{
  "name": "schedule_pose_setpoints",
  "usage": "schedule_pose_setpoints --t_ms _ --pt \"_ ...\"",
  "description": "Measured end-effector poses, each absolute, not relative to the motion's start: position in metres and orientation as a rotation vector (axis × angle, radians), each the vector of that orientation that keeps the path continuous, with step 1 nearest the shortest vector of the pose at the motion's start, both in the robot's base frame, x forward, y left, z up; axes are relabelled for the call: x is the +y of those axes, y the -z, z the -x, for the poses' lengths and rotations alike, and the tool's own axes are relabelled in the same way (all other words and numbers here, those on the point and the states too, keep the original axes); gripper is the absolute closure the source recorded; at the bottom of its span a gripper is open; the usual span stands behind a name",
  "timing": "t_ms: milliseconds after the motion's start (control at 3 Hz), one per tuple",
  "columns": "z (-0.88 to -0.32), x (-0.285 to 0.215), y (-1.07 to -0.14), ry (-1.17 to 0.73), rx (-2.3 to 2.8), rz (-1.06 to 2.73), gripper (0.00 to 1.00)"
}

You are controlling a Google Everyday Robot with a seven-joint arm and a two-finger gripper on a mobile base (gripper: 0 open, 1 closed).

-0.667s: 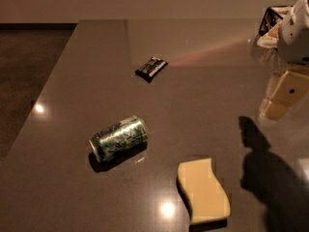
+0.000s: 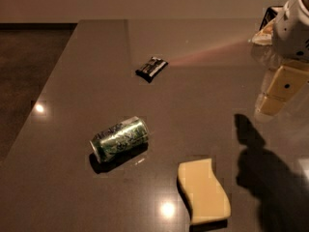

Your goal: Place green can upright

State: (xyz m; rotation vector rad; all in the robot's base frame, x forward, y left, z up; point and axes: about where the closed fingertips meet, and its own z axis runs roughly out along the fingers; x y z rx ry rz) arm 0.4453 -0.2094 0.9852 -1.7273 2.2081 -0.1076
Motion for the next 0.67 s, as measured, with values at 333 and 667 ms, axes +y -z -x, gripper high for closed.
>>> schedule_pose_setpoints --t_ms 333,667 --pt "-0.465 -0.180 -0.990 0.038 2.121 1.770 0.00" --pt "-0.469 -0.132 -0.991 -0.023 1.995 1.859 0.00"
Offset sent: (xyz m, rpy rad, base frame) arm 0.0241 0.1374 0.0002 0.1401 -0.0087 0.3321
